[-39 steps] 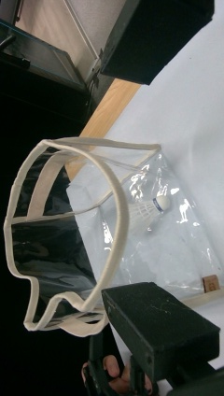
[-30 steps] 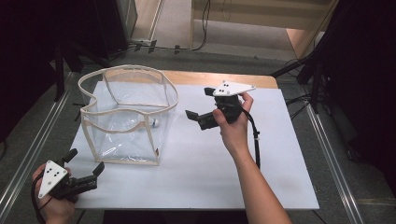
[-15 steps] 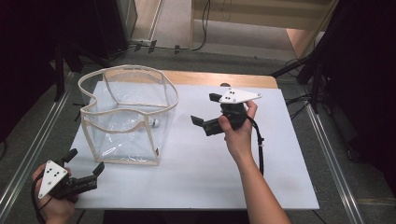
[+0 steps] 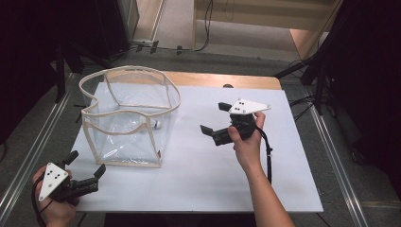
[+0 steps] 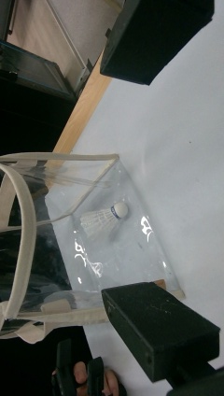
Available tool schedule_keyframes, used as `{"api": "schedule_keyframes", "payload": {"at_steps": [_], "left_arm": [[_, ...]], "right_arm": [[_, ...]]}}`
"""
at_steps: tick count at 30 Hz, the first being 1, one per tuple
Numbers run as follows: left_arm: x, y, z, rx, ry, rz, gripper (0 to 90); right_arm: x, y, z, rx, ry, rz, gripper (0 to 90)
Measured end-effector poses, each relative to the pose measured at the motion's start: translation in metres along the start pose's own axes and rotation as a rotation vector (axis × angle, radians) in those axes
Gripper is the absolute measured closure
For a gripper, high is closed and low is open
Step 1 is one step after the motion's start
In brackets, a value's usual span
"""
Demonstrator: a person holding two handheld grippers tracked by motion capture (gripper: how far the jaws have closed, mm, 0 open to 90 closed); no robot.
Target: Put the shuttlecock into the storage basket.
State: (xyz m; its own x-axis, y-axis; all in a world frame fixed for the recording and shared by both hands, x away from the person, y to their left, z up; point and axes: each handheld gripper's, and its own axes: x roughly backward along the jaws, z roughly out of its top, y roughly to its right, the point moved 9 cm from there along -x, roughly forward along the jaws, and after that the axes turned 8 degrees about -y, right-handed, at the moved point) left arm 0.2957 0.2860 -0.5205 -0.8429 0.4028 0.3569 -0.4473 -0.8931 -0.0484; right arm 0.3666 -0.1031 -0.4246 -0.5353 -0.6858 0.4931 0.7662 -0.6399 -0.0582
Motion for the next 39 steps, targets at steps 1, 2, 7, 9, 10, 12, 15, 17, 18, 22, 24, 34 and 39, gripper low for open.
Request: {"api": "schedule_keyframes", "payload": {"at_steps": [1, 2, 7, 9, 10, 12, 15, 17, 18, 22, 24, 34, 39], "left_arm": [[0.0, 0.0, 0.0, 0.001, 0.001, 0.0, 0.0], [0.0, 0.0, 0.0, 0.001, 0.001, 0.0, 0.0], [0.0, 0.0, 0.0, 0.001, 0.001, -0.001, 0.0], [0.0, 0.0, 0.0, 0.001, 0.0, 0.0, 0.0], [0.0, 0.0, 0.0, 0.001, 0.0, -0.001, 0.0], [0.0, 0.0, 0.0, 0.0, 0.0, 0.0, 0.0], [0.0, 0.0, 0.0, 0.0, 0.0, -0.001, 0.0], [0.0, 0.0, 0.0, 0.0, 0.0, -0.001, 0.0], [0.0, 0.0, 0.0, 0.0, 0.0, -0.001, 0.0], [0.0, 0.0, 0.0, -0.001, 0.0, -0.001, 0.0], [0.0, 0.0, 0.0, -0.001, 0.0, -0.001, 0.0], [0.0, 0.0, 0.0, -0.001, 0.0, 0.0, 0.0], [0.0, 0.0, 0.0, -0.002, -0.001, 0.001, 0.0]], "right_arm": [[0.001, 0.0, -0.001, 0.002, 0.005, 0.007, 0.0], [0.002, 0.001, -0.003, 0.003, 0.006, 0.007, 0.0], [0.005, 0.004, -0.011, -0.011, 0.012, 0.002, 0.0], [0.007, 0.006, -0.014, -0.019, 0.012, 0.001, 0.0], [0.008, 0.007, -0.017, -0.022, 0.011, -0.003, 0.0], [0.01, 0.008, -0.02, -0.029, 0.013, -0.003, 0.0], [0.012, 0.01, -0.025, -0.03, 0.008, -0.009, 0.0], [0.012, 0.01, -0.029, -0.03, 0.005, -0.011, 0.0], [0.013, 0.011, -0.031, -0.033, 0.005, -0.011, 0.0], [0.015, 0.013, -0.039, -0.04, 0.005, -0.016, 0.0], [0.016, 0.013, -0.043, -0.044, 0.005, -0.016, 0.0], [0.023, 0.017, -0.06, -0.069, 0.005, -0.022, 0.0], [0.028, 0.02, -0.068, -0.084, 0.007, -0.03, 0.0]]}}
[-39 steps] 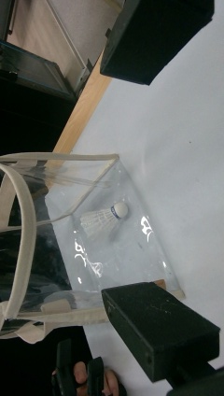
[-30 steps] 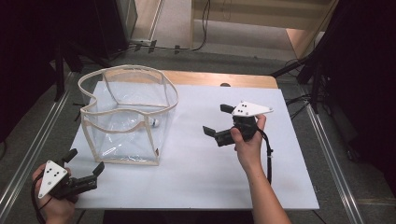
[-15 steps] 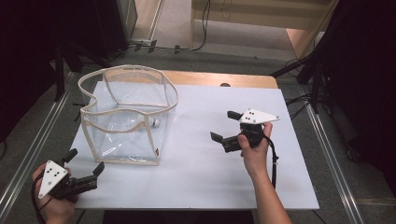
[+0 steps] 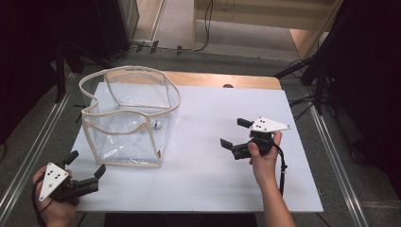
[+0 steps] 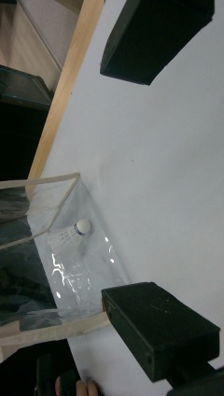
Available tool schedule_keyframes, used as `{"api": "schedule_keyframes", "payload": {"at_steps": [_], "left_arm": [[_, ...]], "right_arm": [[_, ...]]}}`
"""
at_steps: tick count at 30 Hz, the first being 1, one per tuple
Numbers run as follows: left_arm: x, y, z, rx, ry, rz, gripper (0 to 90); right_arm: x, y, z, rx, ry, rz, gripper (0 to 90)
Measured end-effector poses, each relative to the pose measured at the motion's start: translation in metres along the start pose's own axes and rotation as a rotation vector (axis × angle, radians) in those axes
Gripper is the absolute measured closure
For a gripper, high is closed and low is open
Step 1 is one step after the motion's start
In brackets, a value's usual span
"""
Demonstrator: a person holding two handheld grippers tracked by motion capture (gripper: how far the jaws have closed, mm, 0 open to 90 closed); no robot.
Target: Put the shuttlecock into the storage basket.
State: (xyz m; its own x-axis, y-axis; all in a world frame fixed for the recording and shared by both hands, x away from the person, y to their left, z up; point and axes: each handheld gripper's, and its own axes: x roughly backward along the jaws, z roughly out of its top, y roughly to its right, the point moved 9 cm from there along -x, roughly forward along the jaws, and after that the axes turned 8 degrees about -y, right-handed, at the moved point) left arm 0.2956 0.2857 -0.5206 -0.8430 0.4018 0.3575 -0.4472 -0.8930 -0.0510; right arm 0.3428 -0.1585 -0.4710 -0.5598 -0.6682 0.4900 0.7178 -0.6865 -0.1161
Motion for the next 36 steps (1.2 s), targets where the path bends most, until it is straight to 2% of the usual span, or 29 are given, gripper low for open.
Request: {"api": "schedule_keyframes", "payload": {"at_steps": [21, 28, 36], "left_arm": [[0.0, 0.0, 0.0, -0.001, -0.001, 0.001, 0.0], [0.0, 0.0, 0.0, 0.003, -0.001, 0.0, 0.0], [0.0, 0.0, 0.0, 0.001, -0.001, 0.001, 0.0]], "right_arm": [[0.026, 0.019, -0.032, -0.051, 0.006, -0.047, 0.0], [0.034, 0.022, -0.04, -0.048, -0.002, -0.059, 0.0], [0.044, 0.028, -0.056, -0.074, -0.016, -0.074, 0.0]]}}
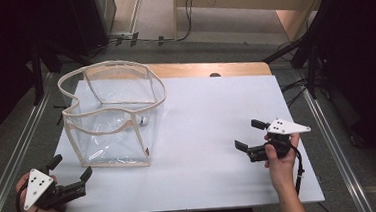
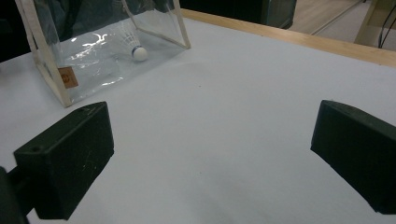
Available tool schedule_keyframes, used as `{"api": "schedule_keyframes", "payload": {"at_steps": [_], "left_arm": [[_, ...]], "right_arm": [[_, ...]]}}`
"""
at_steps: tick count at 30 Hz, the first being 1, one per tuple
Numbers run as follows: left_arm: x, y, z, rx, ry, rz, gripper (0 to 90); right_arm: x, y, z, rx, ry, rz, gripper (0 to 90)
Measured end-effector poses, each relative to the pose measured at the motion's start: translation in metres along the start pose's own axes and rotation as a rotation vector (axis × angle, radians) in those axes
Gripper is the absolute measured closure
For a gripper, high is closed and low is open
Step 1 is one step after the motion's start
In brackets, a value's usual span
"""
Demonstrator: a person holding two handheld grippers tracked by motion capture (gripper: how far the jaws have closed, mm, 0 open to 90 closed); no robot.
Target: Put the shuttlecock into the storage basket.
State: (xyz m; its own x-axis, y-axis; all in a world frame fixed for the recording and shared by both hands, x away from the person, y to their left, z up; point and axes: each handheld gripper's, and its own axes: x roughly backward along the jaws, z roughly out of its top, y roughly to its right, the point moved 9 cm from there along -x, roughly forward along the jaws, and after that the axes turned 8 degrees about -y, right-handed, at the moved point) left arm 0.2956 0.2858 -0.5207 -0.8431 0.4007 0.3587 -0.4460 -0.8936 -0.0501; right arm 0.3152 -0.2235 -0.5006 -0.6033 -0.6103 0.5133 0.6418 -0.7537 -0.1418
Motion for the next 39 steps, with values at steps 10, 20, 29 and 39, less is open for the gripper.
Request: {"api": "schedule_keyframes", "payload": {"at_steps": [10, 20, 29, 39], "left_arm": [[0.0, 0.0, 0.0, -0.002, -0.001, 0.004, 0.0], [0.0, 0.0, 0.0, -0.008, -0.004, 0.005, 0.0], [0.0, 0.0, 0.0, -0.01, -0.005, 0.006, 0.0], [0.0, 0.0, 0.0, -0.009, -0.006, 0.005, 0.0]], "right_arm": [[0.014, 0.009, -0.013, -0.018, -0.003, -0.026, 0.0], [0.024, 0.012, -0.026, -0.027, -0.014, -0.037, 0.0], [0.033, 0.018, -0.037, -0.046, -0.009, -0.049, 0.0], [0.044, 0.024, -0.046, -0.06, -0.012, -0.061, 0.0]]}}
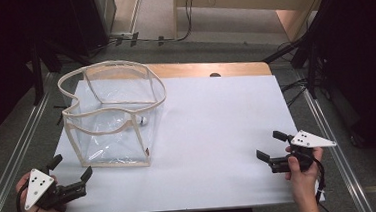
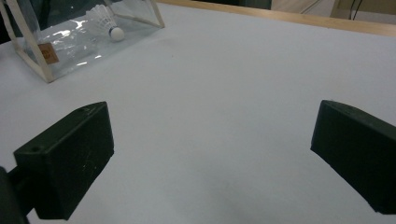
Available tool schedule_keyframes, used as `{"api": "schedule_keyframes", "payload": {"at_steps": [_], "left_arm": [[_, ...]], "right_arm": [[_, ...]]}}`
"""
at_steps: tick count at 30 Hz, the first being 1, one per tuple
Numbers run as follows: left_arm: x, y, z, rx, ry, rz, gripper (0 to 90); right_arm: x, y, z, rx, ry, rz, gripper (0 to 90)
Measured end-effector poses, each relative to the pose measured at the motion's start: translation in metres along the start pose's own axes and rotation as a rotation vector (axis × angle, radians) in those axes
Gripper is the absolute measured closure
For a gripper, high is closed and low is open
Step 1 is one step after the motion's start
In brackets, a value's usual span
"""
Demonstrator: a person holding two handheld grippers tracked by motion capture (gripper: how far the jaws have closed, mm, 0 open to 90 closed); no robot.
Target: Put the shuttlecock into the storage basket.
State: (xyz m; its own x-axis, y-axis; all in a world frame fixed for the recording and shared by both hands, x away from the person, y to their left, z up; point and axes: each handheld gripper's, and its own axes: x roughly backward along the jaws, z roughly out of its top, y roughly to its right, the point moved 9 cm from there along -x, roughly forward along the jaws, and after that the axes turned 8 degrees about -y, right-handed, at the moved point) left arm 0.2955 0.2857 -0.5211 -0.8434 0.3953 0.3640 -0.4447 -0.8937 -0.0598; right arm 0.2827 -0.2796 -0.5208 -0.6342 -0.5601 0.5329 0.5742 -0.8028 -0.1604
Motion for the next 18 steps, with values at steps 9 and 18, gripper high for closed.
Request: {"api": "schedule_keyframes", "payload": {"at_steps": [9, 18], "left_arm": [[0.0, 0.0, 0.0, -0.004, 0.001, 0.0, 0.0], [0.0, 0.001, 0.0, -0.009, -0.002, 0.001, 0.0]], "right_arm": [[0.008, 0.009, -0.011, -0.014, -0.004, -0.009, 0.0], [0.015, 0.018, -0.025, -0.03, -0.003, -0.032, 0.0]]}}
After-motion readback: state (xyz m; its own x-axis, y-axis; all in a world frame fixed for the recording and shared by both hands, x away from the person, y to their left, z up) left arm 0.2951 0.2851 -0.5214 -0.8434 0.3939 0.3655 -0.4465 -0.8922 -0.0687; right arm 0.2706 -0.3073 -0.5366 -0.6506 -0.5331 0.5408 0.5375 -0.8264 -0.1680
